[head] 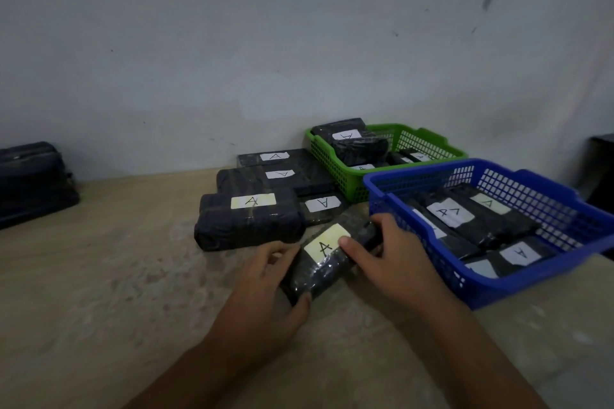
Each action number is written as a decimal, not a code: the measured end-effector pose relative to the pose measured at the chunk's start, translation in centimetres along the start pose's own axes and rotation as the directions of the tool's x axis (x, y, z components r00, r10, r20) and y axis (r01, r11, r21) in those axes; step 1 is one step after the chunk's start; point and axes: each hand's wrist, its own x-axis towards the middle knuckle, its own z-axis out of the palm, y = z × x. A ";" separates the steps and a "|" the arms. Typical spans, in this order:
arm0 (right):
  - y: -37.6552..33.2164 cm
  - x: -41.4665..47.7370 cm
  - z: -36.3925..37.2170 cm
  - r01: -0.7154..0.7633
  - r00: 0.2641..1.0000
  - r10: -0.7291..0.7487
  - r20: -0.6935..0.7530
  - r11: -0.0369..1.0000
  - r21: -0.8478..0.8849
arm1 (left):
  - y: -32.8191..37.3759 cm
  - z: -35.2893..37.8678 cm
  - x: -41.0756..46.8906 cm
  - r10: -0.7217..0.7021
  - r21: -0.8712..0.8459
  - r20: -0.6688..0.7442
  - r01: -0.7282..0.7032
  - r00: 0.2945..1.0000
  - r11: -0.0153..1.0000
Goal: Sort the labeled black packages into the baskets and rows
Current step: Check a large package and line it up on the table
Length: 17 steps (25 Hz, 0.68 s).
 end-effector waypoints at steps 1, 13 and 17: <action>0.3 -0.5 0.2 0.026 0.999 -0.029 -0.027 0.996 -0.087 | 0.2 0.6 0.5 0.007 0.054 -0.003 -0.007 1.000 0.999; 1.1 -2.0 3.4 0.130 0.986 -0.163 -0.033 0.882 -0.454 | -1.4 2.8 2.8 -0.079 0.099 -0.122 0.091 0.989 0.991; 1.5 -1.9 3.4 0.085 0.993 -0.115 -0.033 0.875 -0.476 | -2.6 3.5 2.7 -0.057 0.102 0.014 0.055 0.998 0.993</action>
